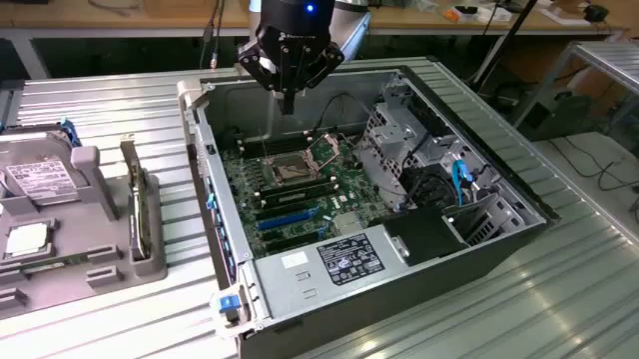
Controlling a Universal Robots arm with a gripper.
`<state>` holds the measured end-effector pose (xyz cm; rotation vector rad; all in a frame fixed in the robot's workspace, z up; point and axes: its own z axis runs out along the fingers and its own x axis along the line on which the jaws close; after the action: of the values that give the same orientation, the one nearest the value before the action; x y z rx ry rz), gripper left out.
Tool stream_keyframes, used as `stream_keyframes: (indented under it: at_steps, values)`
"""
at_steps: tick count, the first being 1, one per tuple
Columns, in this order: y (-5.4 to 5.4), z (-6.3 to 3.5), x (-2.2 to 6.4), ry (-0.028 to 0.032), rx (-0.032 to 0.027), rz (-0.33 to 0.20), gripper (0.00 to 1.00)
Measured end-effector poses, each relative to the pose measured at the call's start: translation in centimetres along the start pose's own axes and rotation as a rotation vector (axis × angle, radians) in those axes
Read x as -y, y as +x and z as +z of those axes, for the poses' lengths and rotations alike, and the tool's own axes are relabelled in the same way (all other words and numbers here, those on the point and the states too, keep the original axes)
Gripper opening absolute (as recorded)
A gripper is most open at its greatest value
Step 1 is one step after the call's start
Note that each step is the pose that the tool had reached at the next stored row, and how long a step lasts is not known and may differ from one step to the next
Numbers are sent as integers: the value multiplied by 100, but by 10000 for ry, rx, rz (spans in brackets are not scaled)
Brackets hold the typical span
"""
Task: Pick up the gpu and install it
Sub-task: 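Reach for the gpu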
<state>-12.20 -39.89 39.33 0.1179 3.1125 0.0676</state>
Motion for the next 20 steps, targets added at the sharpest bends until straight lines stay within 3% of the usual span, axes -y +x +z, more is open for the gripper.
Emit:
stream_keyframes:
  at_steps: [3,8,11,16,20]
  values:
    - [18,0,1,-1,1,1,11]
    - [210,-6,16,-1,1,0,11]
    - [336,-9,25,0,0,1,11]
    - [661,-18,50,0,1,0,11]
    - [782,-21,59,0,1,0,11]
